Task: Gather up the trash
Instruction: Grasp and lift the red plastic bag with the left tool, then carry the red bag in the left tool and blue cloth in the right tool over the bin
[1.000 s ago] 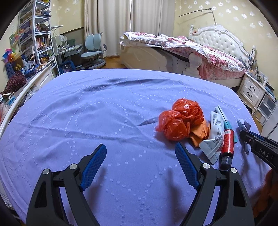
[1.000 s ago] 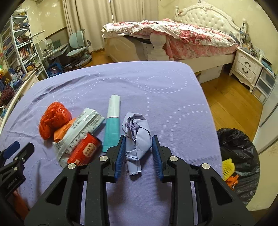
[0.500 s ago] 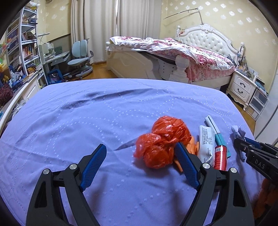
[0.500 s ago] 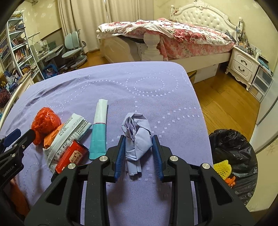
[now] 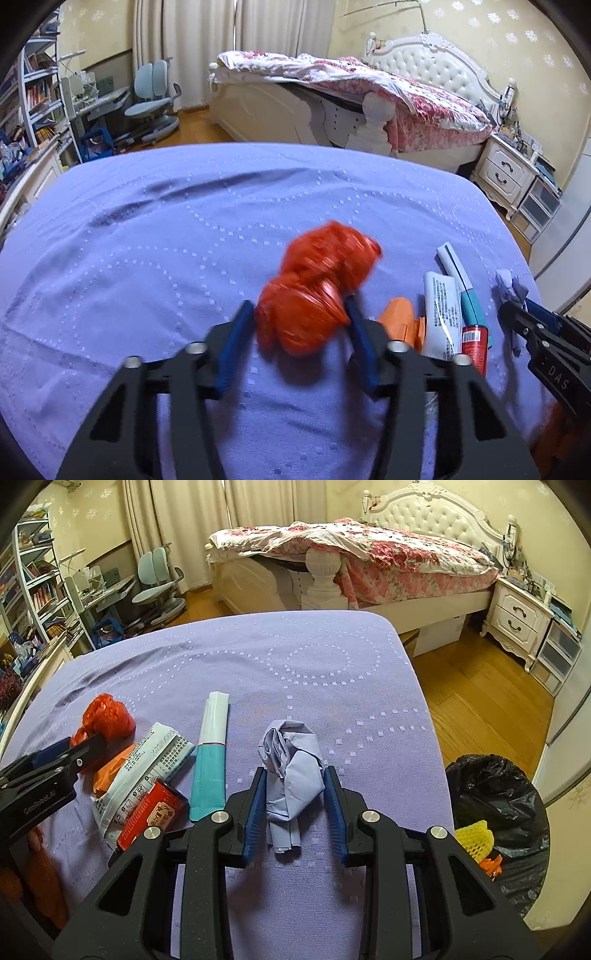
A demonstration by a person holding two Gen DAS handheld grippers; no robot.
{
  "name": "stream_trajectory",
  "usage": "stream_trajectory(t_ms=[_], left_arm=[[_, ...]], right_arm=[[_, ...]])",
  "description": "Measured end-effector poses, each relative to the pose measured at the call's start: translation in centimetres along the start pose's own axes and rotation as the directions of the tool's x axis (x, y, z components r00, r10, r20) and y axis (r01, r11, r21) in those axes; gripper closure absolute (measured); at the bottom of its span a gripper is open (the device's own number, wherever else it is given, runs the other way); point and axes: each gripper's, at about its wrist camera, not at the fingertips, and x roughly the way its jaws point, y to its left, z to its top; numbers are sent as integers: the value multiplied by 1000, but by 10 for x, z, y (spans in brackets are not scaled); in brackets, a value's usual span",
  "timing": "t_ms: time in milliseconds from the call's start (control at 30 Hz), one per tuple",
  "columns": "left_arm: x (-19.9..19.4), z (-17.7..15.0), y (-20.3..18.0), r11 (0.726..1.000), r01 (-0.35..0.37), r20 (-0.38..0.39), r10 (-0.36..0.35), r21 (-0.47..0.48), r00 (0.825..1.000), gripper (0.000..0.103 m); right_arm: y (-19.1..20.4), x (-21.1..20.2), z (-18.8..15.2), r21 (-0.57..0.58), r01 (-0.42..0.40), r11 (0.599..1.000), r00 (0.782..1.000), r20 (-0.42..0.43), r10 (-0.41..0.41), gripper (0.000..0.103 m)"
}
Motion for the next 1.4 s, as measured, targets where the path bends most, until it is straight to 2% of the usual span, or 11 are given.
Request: stream_trajectory(t_ms=[33,200,733,1167,1400], left_arm=[[0,-1,1,1000,12,-5,-12,-5,1000,69],[-8,-5,6,999,28,13,-28,-24,1000,71],[-52,-38,8,997,10,54,-6,-71,999,72],[-92,-59,-34,998,60,113,-56,-34,992,72],[-101,-64,-71,994,109,135,-110,19,985,72]], right_arm=[[0,0,0,0,0,1000,1000,-1,0,72],[0,0,0,0,-2,1000,1000,0,2,73],[5,-21,-12,-10,-26,1000,1000,15,27,73],[-17,-73,-48,10,-40,999,997,68,39,73],[-51,-102,-64,72,6,997,993,114,-14,73]])
